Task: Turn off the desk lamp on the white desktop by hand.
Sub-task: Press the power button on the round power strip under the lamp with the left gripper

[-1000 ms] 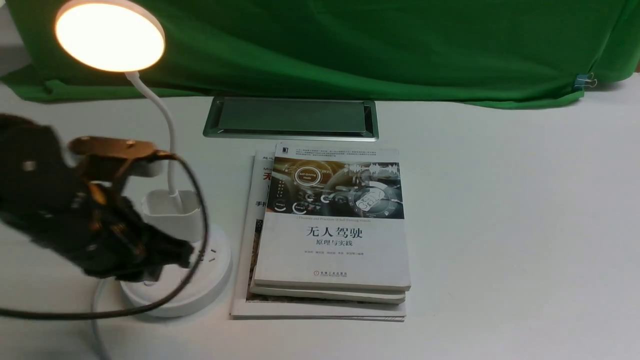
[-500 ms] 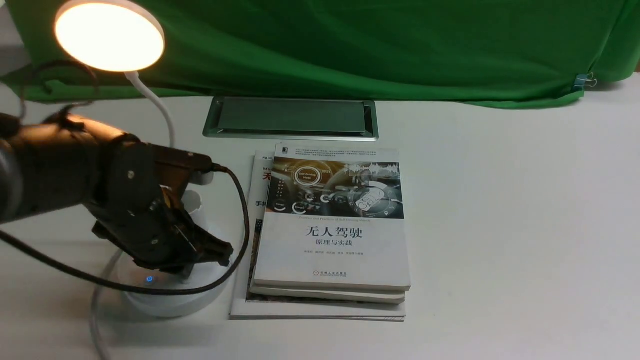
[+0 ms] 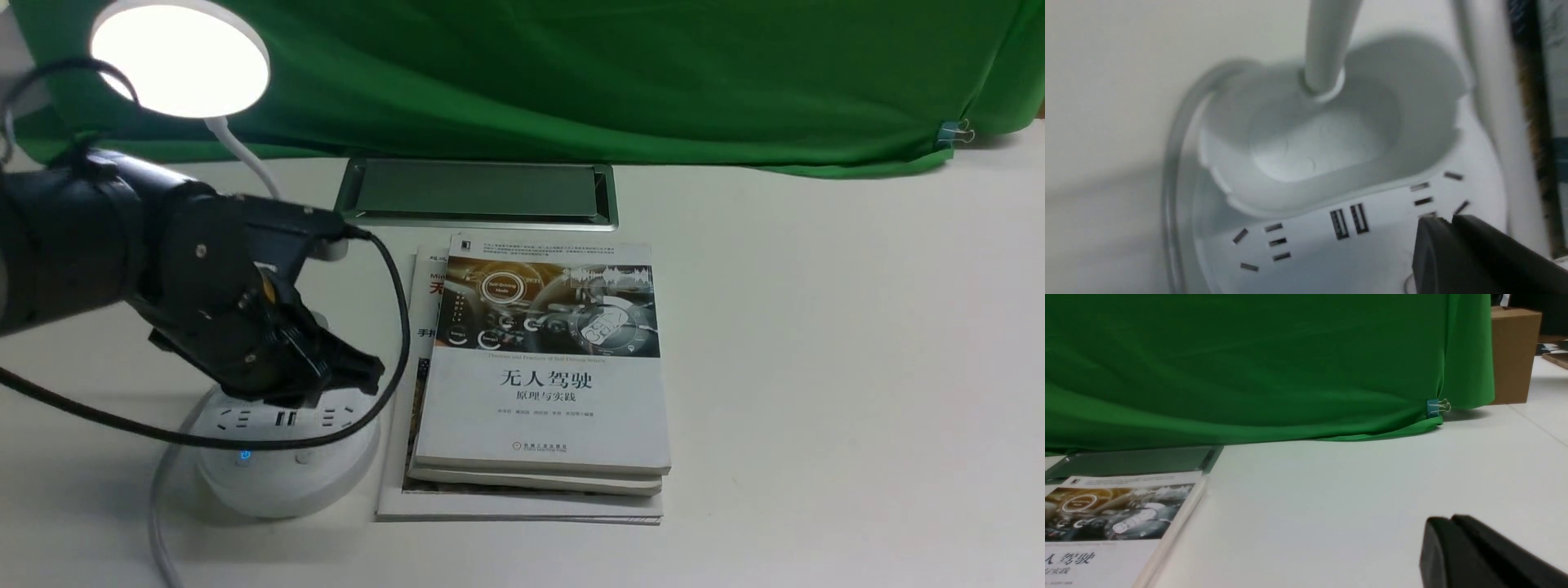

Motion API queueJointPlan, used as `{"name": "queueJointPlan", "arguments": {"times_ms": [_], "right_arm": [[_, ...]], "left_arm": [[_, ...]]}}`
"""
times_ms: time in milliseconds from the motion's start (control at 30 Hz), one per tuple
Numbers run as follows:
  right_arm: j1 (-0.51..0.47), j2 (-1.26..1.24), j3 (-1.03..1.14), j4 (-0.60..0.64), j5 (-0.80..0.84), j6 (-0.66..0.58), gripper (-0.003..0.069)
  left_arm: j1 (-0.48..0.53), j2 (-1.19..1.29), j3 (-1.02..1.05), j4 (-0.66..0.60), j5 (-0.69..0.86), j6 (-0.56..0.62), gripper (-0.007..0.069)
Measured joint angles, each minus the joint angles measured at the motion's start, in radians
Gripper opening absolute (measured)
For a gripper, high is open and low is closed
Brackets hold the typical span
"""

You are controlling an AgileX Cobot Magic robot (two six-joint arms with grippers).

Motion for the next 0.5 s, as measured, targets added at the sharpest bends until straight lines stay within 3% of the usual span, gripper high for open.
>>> {"name": "queueJointPlan", "arguments": {"times_ms": [500], "right_arm": [[0.0, 0.0, 0.0, 0.0, 0.0, 0.0, 0.0036]], "left_arm": [[0.02, 0.051, 0.1, -0.063, -0.13, 0.023, 0.0012]]}}
